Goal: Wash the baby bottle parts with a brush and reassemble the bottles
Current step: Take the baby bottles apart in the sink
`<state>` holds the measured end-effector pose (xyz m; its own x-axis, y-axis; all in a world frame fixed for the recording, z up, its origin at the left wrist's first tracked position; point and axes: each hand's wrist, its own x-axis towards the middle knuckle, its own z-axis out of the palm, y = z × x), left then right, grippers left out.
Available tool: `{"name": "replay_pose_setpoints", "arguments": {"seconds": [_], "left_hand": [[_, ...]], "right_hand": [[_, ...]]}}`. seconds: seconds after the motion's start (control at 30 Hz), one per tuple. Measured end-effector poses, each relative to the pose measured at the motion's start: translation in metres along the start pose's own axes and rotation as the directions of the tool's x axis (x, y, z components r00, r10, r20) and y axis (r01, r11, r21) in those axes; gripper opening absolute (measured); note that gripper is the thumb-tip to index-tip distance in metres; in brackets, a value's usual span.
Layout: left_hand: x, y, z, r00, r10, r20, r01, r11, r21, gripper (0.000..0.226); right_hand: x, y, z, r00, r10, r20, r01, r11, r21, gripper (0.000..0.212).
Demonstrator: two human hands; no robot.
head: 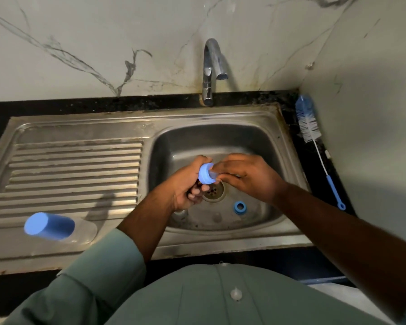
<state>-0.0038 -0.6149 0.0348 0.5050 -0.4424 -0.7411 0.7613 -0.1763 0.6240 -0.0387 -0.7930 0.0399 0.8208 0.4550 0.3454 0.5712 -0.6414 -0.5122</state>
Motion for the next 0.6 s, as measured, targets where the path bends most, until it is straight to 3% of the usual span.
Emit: {"name": "replay_pose_setpoints", "arguments": {"seconds": [0.1, 0.23, 0.3, 0.43, 0.53, 0.6], "left_hand": [[0.002, -0.004, 0.005, 0.999, 0.037, 0.03, -0.036, 0.999, -0.026, 0.053], [0.006, -0.004, 0.019, 0.987, 0.156, 0.043, -0.143, 0.965, -0.221, 0.05], [0.006, 0.001, 0.021, 0.978, 0.207, -0.018, -0.205, 0.949, -0.239, 0.048], [0.009, 0.006, 0.019, 0.97, 0.213, -0.118, -0.238, 0.929, -0.281, 0.045], [0.011, 0.001, 0.027, 0.972, 0.208, -0.111, -0.23, 0.94, -0.252, 0.046], [0.015, -0.005, 0.032, 0.963, 0.216, -0.16, -0.252, 0.933, -0.257, 0.041]], "right_hand": [[0.004, -0.003, -0.002, 0.999, -0.034, -0.018, 0.033, 0.997, -0.071, 0.013], [0.022, -0.005, -0.003, 0.99, -0.003, -0.138, -0.007, 0.997, -0.072, 0.013], [0.029, -0.003, -0.012, 0.996, 0.008, -0.089, -0.008, 1.0, 0.001, 0.002], [0.032, 0.002, -0.036, 0.989, 0.104, 0.106, -0.114, 0.99, 0.085, 0.027], [0.028, 0.0, -0.029, 0.994, 0.108, 0.033, -0.108, 0.994, 0.007, 0.016], [0.027, -0.008, -0.014, 0.981, 0.193, 0.004, -0.192, 0.978, -0.075, 0.011]]}}
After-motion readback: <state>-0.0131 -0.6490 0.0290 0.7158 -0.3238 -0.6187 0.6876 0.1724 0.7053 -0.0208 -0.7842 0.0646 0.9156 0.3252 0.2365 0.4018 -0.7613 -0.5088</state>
